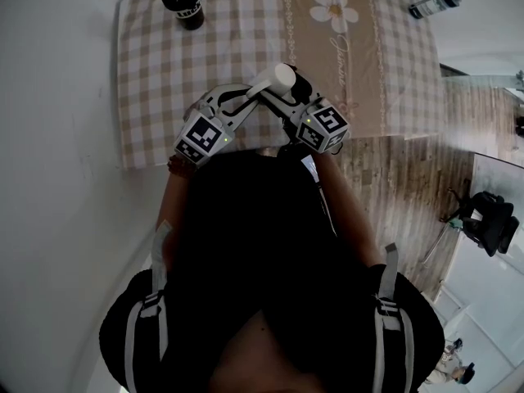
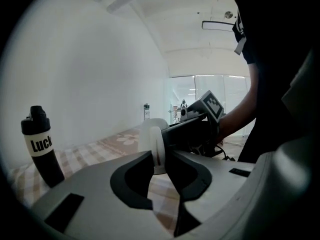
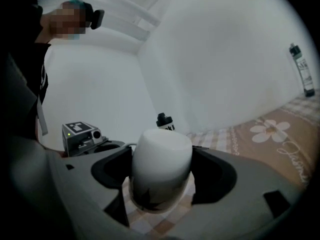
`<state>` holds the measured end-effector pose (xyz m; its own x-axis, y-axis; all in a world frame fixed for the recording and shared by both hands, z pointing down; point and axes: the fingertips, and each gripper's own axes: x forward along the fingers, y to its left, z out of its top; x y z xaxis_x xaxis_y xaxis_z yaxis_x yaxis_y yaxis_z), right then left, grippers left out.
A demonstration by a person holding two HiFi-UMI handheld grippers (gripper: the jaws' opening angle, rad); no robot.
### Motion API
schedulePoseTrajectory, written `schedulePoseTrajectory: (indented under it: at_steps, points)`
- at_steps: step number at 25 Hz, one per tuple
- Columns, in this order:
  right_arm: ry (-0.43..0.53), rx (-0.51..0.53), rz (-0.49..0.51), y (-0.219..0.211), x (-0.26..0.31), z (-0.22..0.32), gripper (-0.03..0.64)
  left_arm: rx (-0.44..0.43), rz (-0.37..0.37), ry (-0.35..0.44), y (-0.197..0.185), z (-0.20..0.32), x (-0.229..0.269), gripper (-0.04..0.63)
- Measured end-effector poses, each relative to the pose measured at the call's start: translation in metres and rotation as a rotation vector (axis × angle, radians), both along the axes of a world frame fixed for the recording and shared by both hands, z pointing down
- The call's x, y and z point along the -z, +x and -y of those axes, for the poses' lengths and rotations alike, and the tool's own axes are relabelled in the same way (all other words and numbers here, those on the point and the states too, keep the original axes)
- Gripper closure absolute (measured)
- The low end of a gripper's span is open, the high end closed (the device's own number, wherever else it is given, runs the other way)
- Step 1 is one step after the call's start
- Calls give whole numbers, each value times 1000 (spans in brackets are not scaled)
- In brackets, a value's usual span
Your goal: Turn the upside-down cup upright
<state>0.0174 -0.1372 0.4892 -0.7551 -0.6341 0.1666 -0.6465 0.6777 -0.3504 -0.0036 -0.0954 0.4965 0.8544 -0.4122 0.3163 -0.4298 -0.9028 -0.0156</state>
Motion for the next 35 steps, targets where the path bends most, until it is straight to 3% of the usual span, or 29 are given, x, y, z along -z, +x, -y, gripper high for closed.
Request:
schedulePoseTrajectory:
  at_steps: [6,16,20,26,30,35]
  points:
    - [108,44,-169,1,7,4,235,14,20,11,5,5,-3,513]
    - [448,62,-528,3,37,-5,235,42,4,45,21,9,1,514]
    - [449,53,-524,2,35,-6,234,38,15,50,20,9,-2,515]
    - [403,170,-531,1,18,-13,248,40,53,26,16,7,-20,514]
    - [385,192,-538,2,10,-18,261,39,86,22,13,5,-32,515]
    - [390,200,-595,3,1,-19,261,46,112,15,16,4,-42,515]
